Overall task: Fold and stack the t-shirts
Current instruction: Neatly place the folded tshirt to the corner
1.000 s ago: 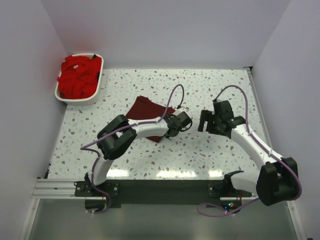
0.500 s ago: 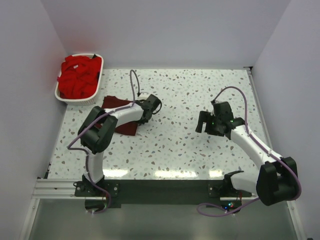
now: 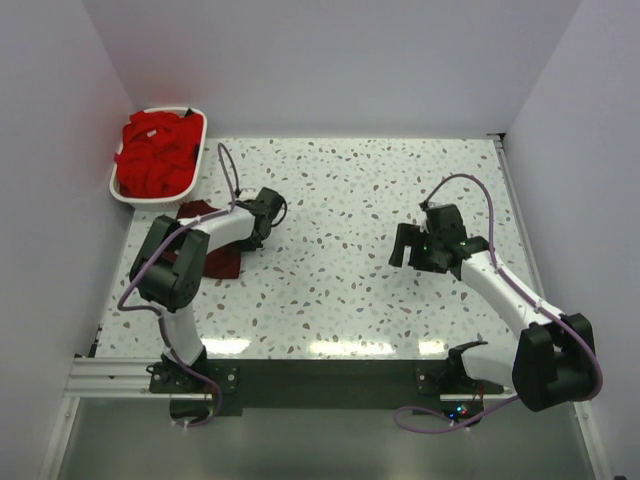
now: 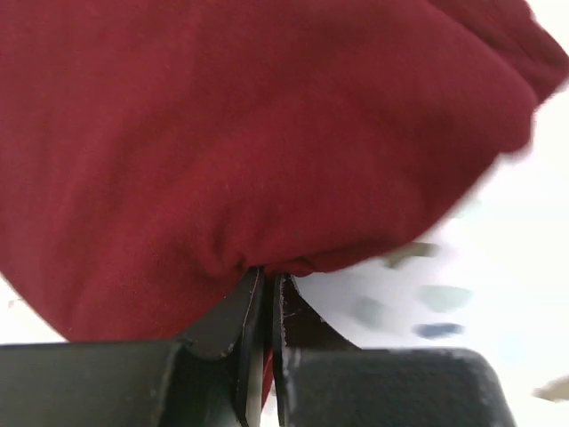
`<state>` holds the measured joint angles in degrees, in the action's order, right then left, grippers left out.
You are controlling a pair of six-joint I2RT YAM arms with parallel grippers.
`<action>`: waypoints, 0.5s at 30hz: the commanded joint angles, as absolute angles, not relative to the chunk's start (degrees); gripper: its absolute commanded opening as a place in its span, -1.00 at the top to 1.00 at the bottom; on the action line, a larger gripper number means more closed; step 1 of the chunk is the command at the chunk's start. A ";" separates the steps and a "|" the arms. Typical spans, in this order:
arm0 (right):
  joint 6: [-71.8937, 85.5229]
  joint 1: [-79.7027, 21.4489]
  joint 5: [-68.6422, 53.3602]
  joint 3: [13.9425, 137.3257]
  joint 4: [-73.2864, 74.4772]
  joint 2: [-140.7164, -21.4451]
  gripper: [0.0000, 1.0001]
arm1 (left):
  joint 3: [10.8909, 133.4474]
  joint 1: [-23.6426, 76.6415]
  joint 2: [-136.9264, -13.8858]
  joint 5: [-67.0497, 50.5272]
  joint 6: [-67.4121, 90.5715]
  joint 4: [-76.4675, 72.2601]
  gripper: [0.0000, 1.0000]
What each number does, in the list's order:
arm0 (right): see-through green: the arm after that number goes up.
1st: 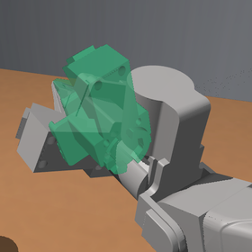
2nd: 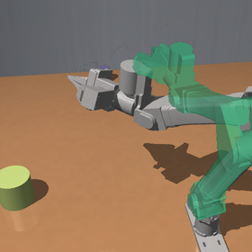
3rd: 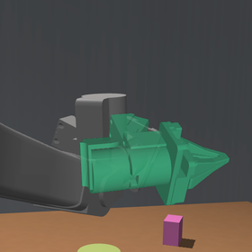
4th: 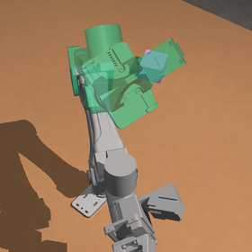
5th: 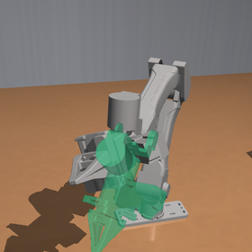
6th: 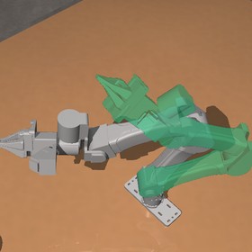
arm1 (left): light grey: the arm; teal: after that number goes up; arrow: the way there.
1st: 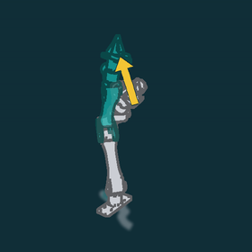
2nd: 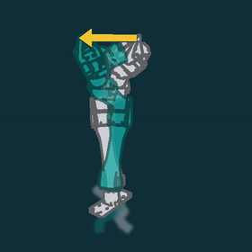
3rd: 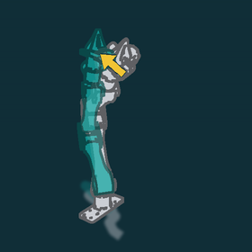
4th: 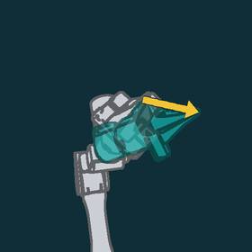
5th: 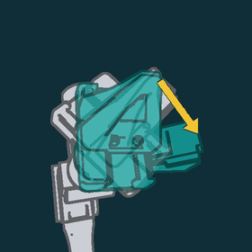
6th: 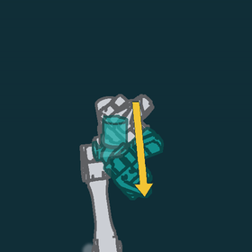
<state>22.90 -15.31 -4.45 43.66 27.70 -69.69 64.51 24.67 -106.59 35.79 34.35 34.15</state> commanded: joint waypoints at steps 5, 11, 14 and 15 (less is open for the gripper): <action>22.41 -15.03 -7.91 43.24 24.87 -68.82 -0.75 | 60.47 19.87 -106.44 41.41 29.00 38.14 1.00; 22.06 -15.03 -8.26 43.07 24.96 -68.20 -0.75 | 57.67 17.75 -105.29 31.68 35.94 40.52 1.00; 22.24 -15.03 -8.44 42.89 24.87 -68.20 -0.75 | 54.50 19.77 -103.97 27.43 39.54 39.55 1.00; 22.15 -15.03 -8.61 42.89 24.87 -68.20 -0.75 | 53.62 20.65 -103.28 26.64 40.42 39.29 1.00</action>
